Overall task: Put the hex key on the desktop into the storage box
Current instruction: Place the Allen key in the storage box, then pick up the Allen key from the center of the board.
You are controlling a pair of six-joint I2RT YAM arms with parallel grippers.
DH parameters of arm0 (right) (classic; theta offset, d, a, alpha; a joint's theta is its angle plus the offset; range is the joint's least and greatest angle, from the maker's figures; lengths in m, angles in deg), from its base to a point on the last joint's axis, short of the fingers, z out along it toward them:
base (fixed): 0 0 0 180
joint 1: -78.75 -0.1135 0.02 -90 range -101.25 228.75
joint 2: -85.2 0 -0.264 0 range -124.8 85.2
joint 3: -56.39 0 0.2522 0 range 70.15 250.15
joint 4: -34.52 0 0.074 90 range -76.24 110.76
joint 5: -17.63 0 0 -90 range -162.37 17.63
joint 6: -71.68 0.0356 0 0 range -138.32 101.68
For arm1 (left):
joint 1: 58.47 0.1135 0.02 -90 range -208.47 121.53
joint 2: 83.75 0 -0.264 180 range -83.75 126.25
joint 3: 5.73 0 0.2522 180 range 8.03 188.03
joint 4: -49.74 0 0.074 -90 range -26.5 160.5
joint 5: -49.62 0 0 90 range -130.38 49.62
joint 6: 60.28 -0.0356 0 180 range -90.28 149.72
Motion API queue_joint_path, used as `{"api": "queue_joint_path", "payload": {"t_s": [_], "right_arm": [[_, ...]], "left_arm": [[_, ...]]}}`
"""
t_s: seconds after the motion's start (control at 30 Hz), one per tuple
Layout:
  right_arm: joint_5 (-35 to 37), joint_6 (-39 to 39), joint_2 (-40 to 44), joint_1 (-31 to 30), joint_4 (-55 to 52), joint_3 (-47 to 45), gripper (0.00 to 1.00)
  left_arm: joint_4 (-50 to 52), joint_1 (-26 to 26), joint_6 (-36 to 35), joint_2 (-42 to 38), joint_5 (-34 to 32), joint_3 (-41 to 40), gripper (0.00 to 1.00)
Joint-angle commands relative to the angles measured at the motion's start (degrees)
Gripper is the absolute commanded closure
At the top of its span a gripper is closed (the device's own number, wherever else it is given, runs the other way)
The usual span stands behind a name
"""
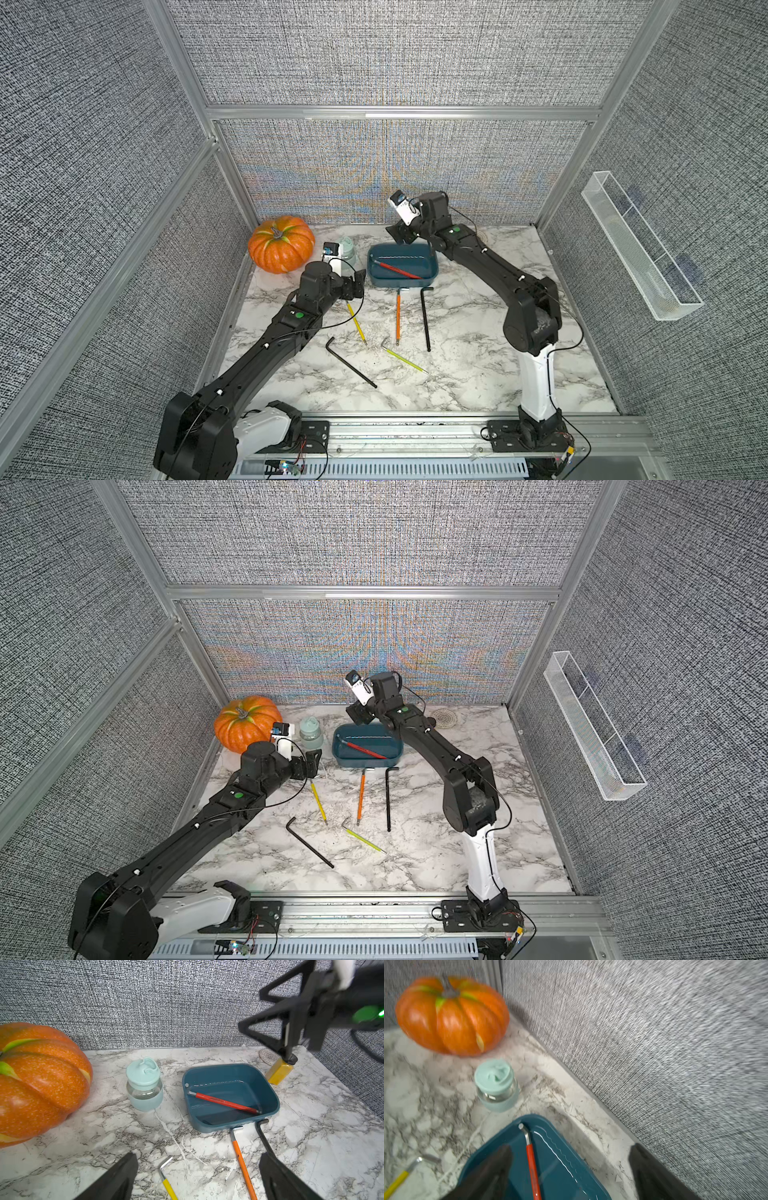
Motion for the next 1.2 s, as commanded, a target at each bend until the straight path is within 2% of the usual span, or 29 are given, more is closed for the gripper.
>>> {"api": "queue_joint_path", "payload": {"t_s": [0.0,0.07,0.13,0.27,0.33,0.4,0.5,0.6,0.67,0.77,0.83,0.97,1.17], "right_arm": [[2.63,9.79,2.9,0.1,-6.59,1.35,0.01],[0.4,10.77,6.45,0.01,-8.17,-1.74,0.01],[-2.94,14.09,11.3,0.34,-5.86,-8.66,0.01],[-14.49,26.95,20.51,3.31,-0.11,-23.0,0.01],[-17.78,32.15,22.79,4.79,-1.1,-26.35,0.01],[-18.68,33.63,24.68,4.91,-3.67,-28.18,0.01],[-14.66,32.0,27.7,2.79,-8.26,-30.47,0.01],[-2.66,30.4,29.18,-1.67,-13.04,-32.45,0.01],[2.29,31.82,28.28,-3.23,-15.98,-33.82,0.01],[5.18,35.57,25.32,-3.58,-19.86,-35.52,0.02],[5.37,37.33,23.96,-4.25,-19.7,-37.42,0.07],[6.29,40.31,22.19,-5.74,-18.32,-39.7,0.12],[5.66,43.04,17.67,-6.21,-17.61,-40.71,0.34]], "left_arm": [[0.22,-0.03,0.78,-0.73,-0.04,0.46,0.04],[0.15,0.04,1.22,-1.31,0.05,0.34,0.04],[0.39,0.02,1.49,-1.82,-0.19,0.33,0.04],[1.75,-0.04,2.0,-2.84,-1.3,0.4,0.04],[1.94,-0.03,2.46,-3.23,-1.54,0.21,0.04],[2.34,-0.03,2.83,-3.39,-1.46,0.19,0.04],[2.71,0.0,2.73,-3.5,-0.66,0.26,0.04],[2.68,0.04,2.81,-3.2,-0.11,0.36,0.04],[2.26,0.03,2.81,-2.91,0.56,0.62,0.04],[2.04,-0.1,2.49,-2.02,1.98,1.39,0.04],[2.06,0.02,2.46,-1.58,2.8,1.96,0.04],[2.03,-0.04,2.22,-1.3,2.9,2.06,0.04],[2.15,-0.11,2.1,-1.14,2.78,1.86,0.04]]}}
